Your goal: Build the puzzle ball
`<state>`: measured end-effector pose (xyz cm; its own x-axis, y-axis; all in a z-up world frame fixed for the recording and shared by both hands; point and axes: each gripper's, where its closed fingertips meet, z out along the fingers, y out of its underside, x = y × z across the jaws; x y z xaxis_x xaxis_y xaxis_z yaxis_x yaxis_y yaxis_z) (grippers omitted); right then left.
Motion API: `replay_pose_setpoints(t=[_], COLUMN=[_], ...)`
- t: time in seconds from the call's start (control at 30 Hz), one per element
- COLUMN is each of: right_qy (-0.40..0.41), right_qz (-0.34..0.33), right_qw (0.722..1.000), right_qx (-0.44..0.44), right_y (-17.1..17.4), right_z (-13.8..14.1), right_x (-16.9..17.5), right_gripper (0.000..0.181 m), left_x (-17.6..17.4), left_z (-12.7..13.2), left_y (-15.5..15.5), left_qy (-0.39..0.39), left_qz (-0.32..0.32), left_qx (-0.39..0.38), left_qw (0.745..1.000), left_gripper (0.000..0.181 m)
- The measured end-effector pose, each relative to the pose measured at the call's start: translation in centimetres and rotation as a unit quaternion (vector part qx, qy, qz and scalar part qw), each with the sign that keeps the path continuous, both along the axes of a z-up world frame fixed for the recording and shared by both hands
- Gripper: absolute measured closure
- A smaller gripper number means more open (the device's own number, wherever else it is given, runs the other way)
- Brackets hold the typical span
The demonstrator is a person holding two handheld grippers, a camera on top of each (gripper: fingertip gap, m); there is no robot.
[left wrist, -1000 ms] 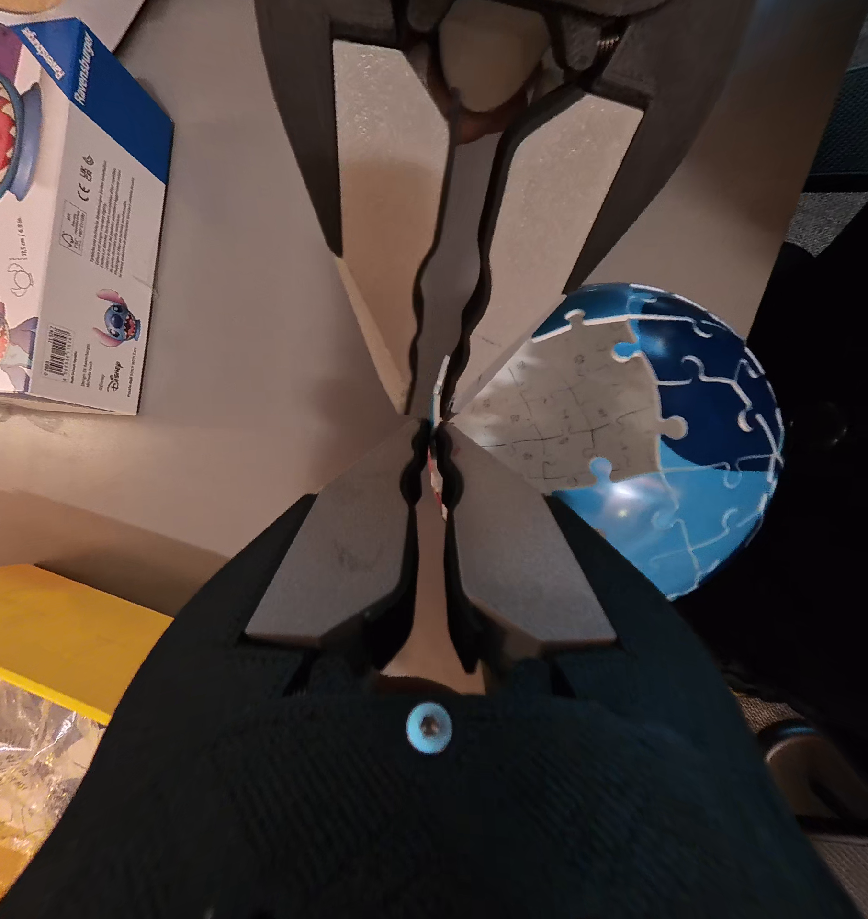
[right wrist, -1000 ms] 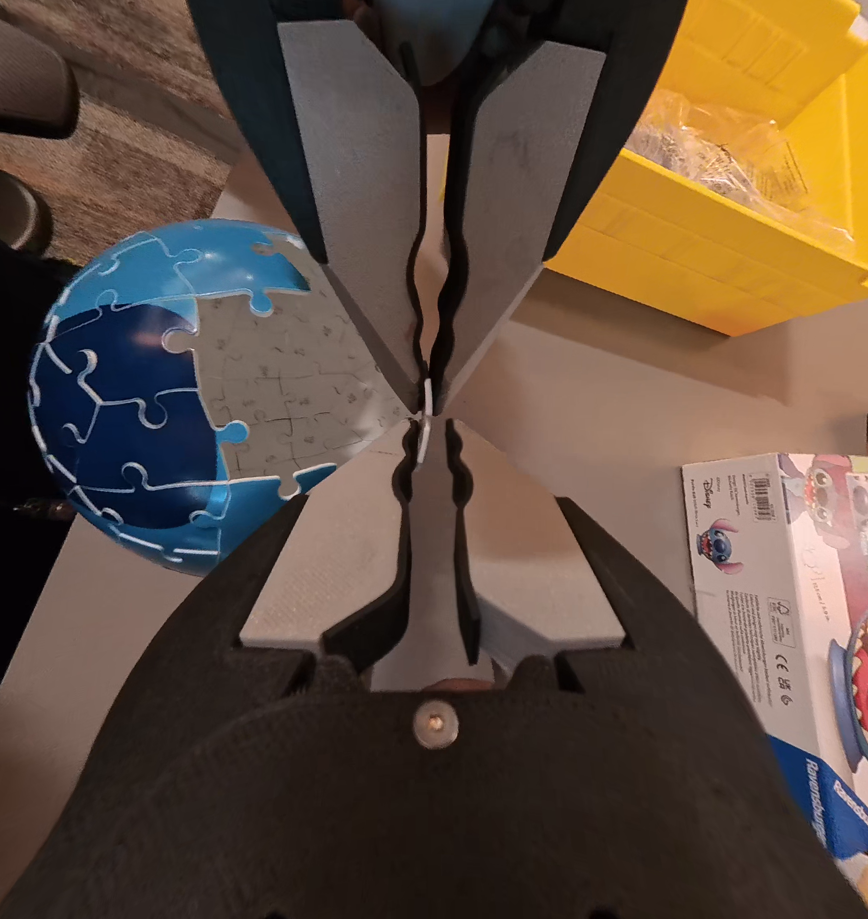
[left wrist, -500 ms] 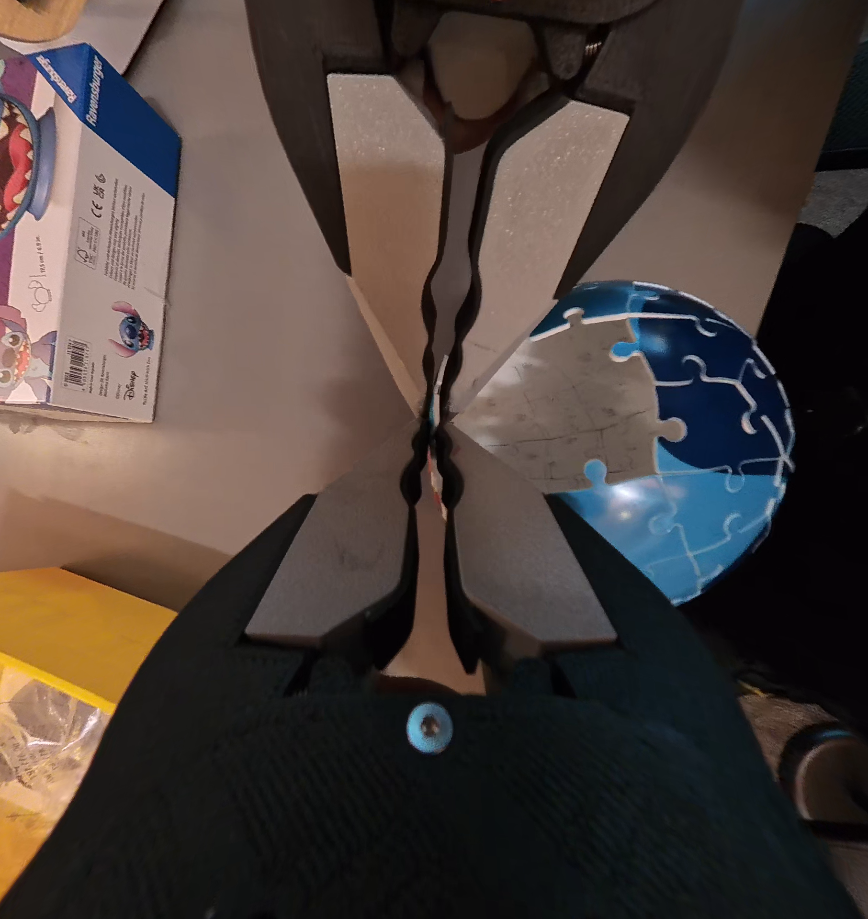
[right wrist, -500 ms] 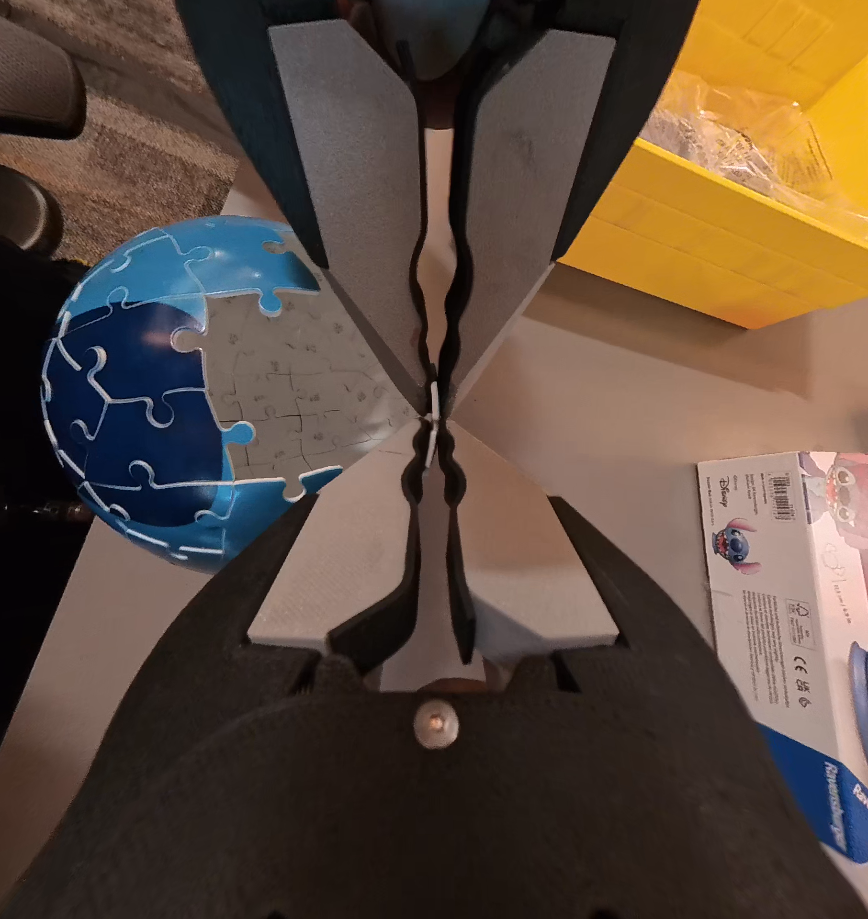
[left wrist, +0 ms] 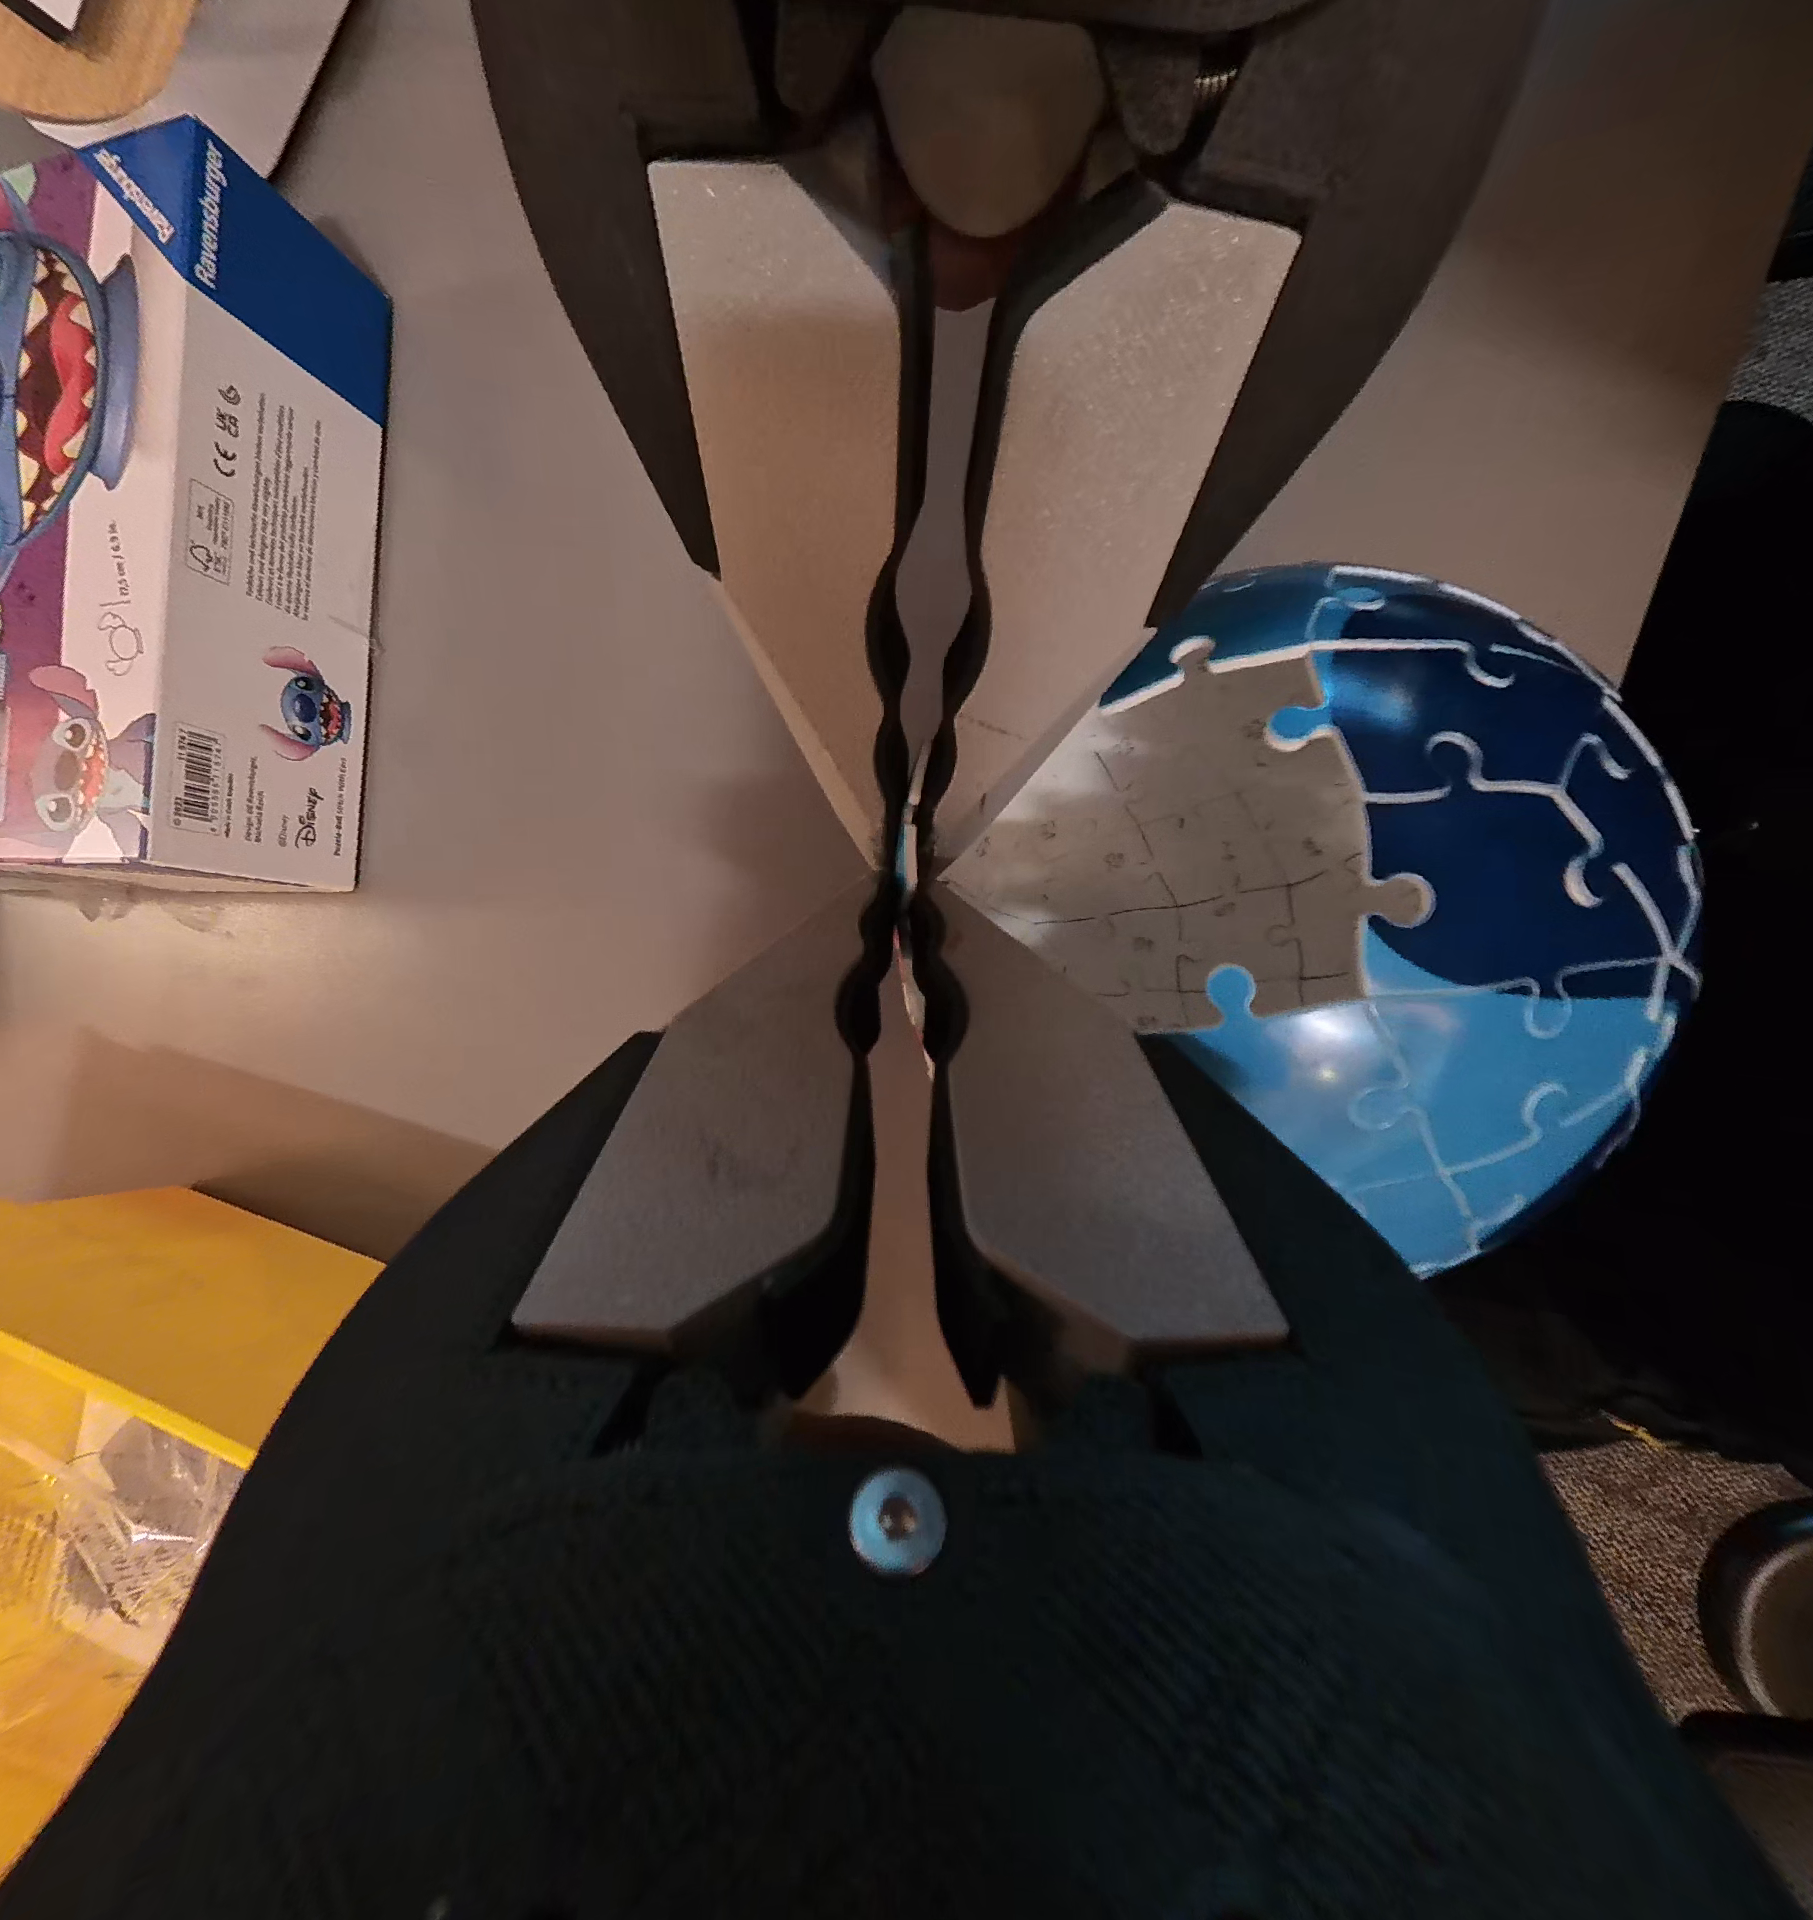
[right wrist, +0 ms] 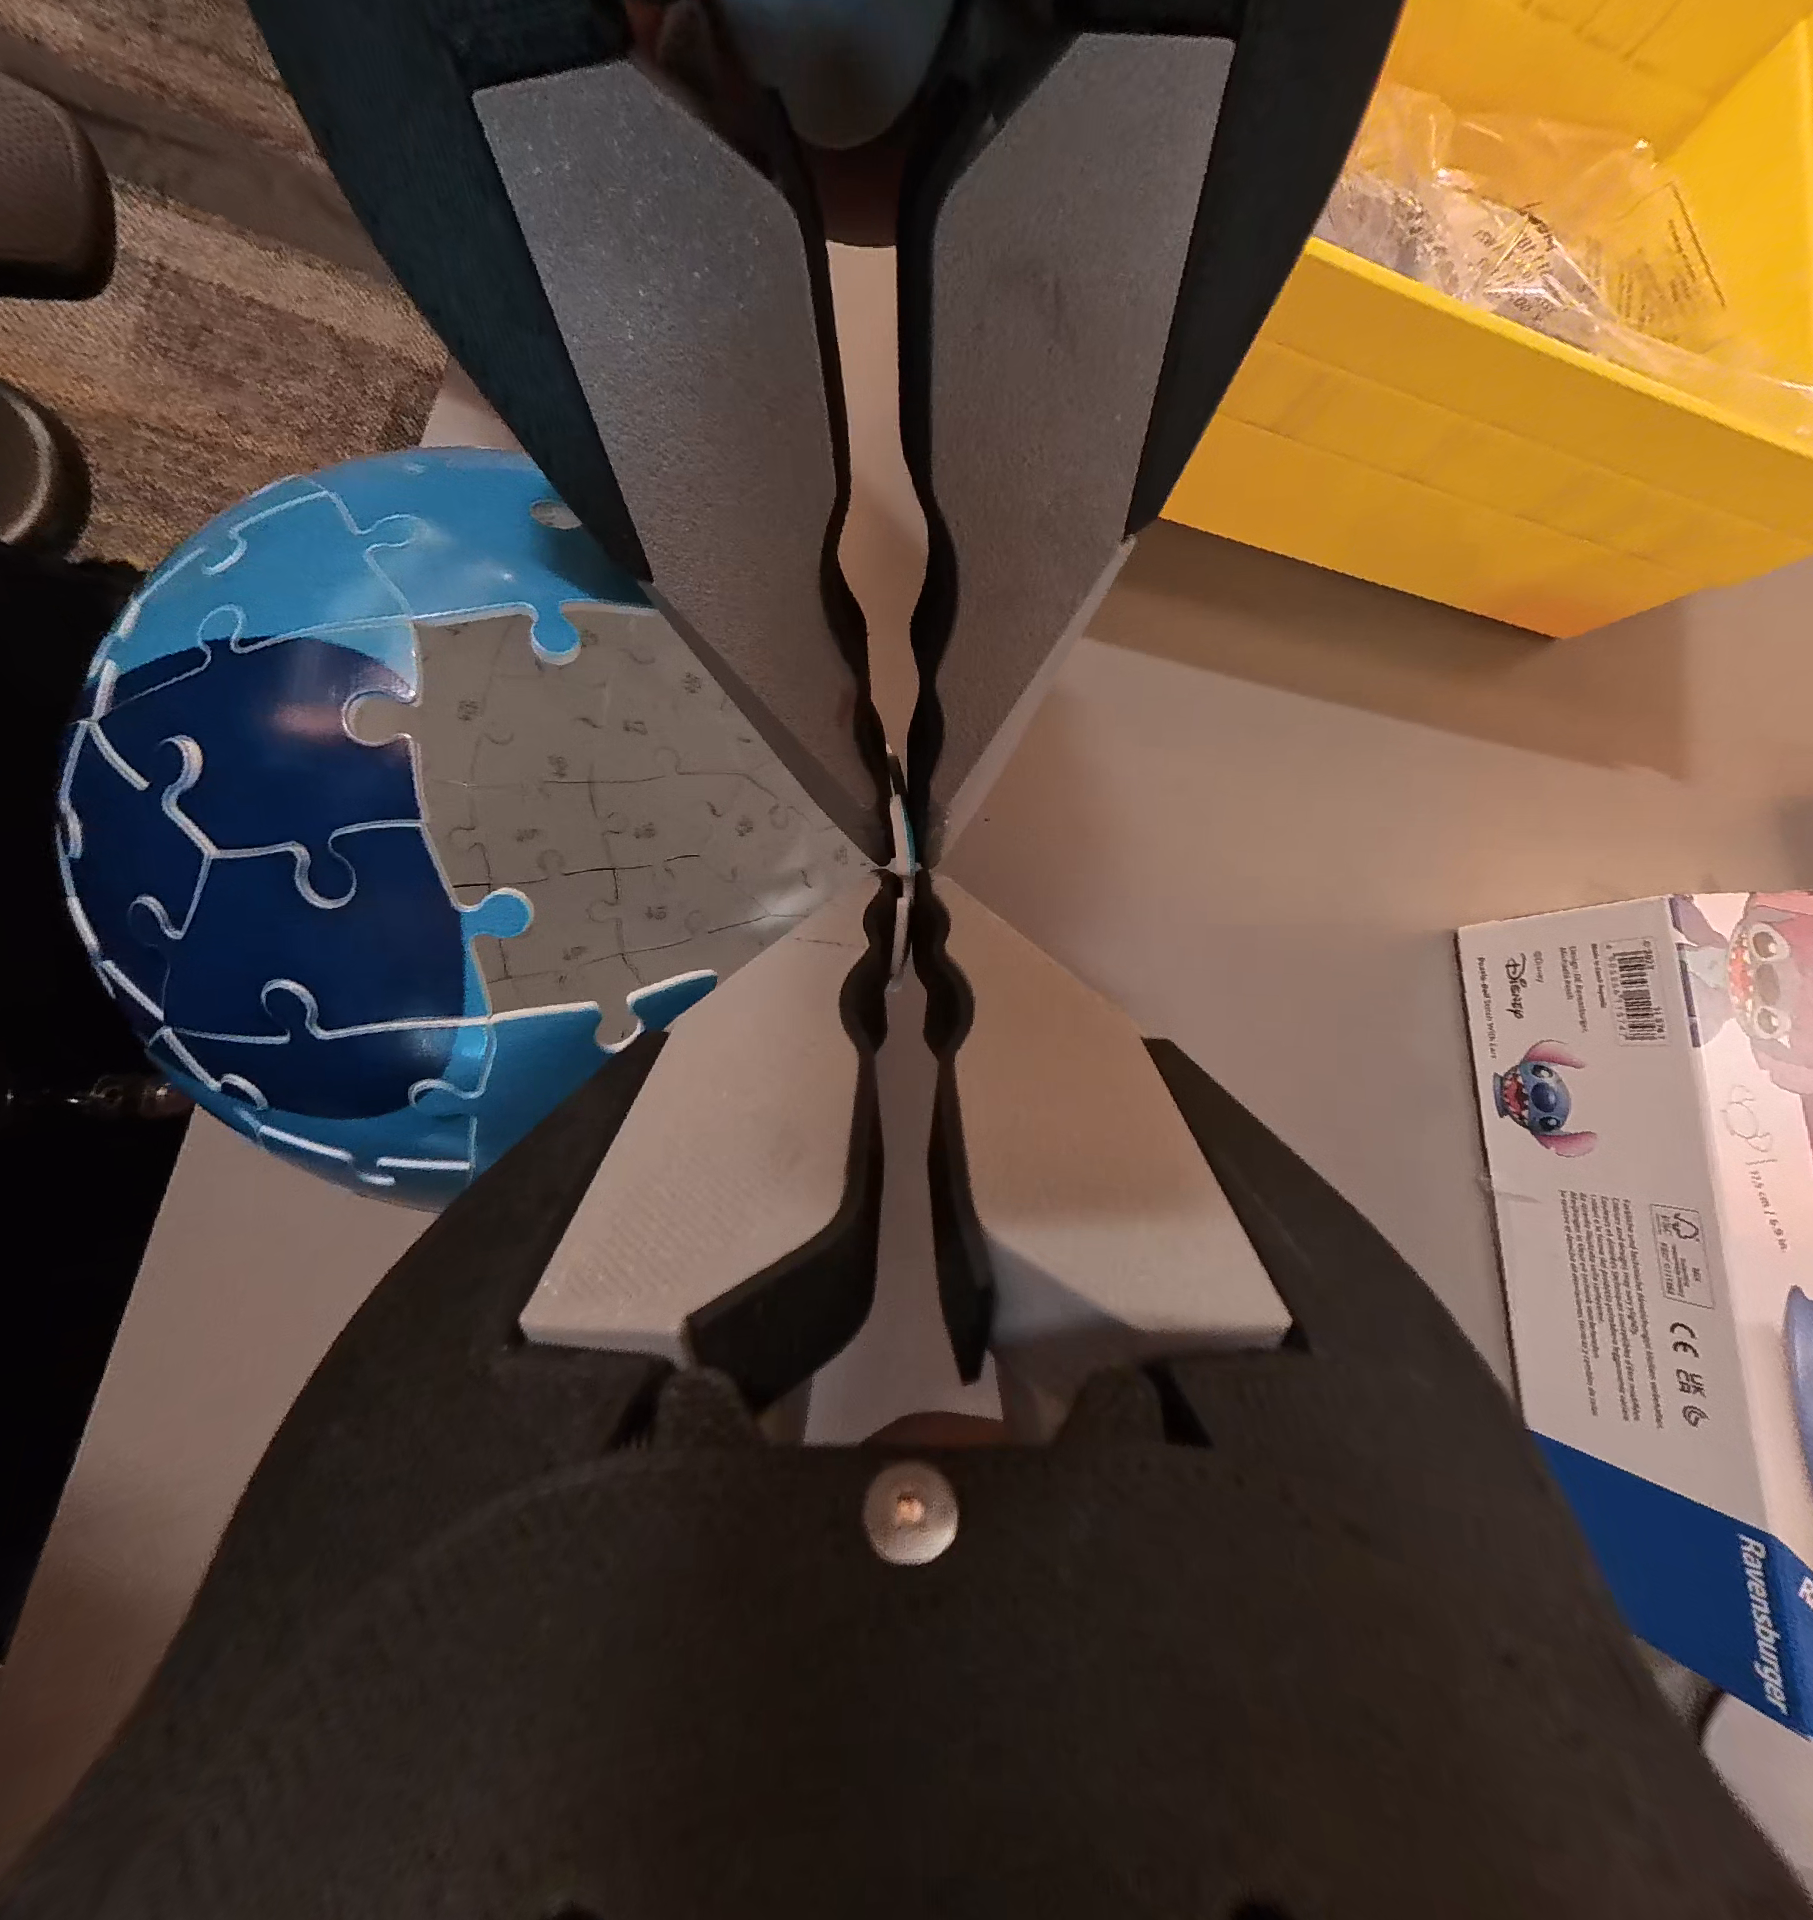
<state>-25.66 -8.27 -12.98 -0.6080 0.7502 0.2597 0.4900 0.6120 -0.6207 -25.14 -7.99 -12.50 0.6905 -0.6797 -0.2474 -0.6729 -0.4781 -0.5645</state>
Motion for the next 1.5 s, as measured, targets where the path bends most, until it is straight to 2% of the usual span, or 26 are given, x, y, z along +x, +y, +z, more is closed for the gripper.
replay_pose_setpoints(t=[0.47,0.57,0.63,0.8,1.0,1.13,1.3,1.4,1.5], right_qy=[0.015,0.028,0.030,0.039,0.052,0.069,0.145,0.174,0.182], right_qz=[-0.005,-0.018,-0.019,-0.013,-0.005,-0.003,-0.060,-0.117,-0.164], right_qw=[1.000,0.999,0.999,0.998,0.996,0.986,0.949,0.924,0.909], right_qx=[-0.021,-0.020,-0.024,-0.038,-0.076,-0.149,-0.272,-0.320,-0.339], right_y=[0.1,0.5,0.5,0.4,0.1,0.3,4.9,8.8,11.6], right_z=[0.3,0.6,0.8,1.4,2.6,5.0,9.4,9.3,7.1], right_x=[-0.3,-0.4,-0.3,0.3,0.6,1.2,2.5,3.6,4.7], right_gripper=[0.181,0.166,0.165,0.159,0.156,0.148,0.141,0.132,0.130], left_x=[-0.1,-0.1,-0.2,-0.8,-0.7,-1.2,-5.4,-9.1,-10.9], left_z=[0.1,0.1,0.1,-0.2,0.8,2.4,7.7,10.5,12.2], left_y=[0.2,0.1,0.0,0.0,-0.1,-0.4,-0.4,-1.2,-2.5], left_qy=[-0.009,-0.020,-0.020,-0.009,-0.040,-0.065,-0.119,-0.159,-0.210], left_qz=[0.010,0.012,0.013,0.026,0.029,0.035,0.118,0.188,0.221], left_qx=[0.000,-0.003,-0.004,-0.005,-0.001,0.009,0.096,0.153,0.190], left_qw=[1.000,1.000,1.000,1.000,0.999,0.997,0.981,0.957,0.933], left_gripper=[0.181,0.181,0.180,0.168,0.156,0.149,0.139,0.133,0.132])
